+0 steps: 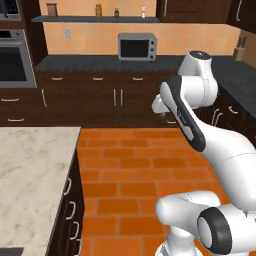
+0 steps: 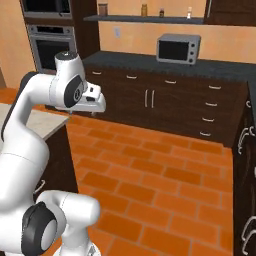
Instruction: Navigate to the oven.
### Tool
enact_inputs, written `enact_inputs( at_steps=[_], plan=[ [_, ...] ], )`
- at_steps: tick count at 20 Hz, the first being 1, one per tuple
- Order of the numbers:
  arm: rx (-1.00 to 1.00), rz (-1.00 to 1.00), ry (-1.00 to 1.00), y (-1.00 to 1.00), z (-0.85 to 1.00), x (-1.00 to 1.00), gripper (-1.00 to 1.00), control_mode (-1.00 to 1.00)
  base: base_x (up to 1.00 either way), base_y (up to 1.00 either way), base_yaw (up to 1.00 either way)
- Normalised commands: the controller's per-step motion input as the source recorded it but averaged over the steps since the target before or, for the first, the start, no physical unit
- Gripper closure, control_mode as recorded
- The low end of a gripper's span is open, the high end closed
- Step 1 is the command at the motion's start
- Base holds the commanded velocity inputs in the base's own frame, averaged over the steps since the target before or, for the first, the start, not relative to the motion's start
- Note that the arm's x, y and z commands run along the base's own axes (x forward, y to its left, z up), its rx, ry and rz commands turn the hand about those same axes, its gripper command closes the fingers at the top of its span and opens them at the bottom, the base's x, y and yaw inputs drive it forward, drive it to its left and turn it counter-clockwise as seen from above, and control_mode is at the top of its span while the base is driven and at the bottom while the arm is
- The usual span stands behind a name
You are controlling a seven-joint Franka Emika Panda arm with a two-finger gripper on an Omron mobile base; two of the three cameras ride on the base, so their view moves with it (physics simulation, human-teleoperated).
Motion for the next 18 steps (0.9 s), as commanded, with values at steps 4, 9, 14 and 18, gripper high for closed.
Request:
enact_inputs(
  at_steps=[4,9,14,18],
  plan=[
    [0.0,0.0,0.0,0.0,0.0,0.0,-1.0,1.0,1.0,0.0,0.04],
    [0.0,0.0,0.0,0.0,0.0,0.0,-1.0,1.0,1.0,0.0,0.22],
    [0.0,0.0,0.0,0.0,0.0,0.0,-1.0,1.0,1.0,0.0,0.33],
    [0.0,0.0,0.0,0.0,0.0,0.0,-1.0,1.0,1.0,-0.06,0.39]
  ],
)
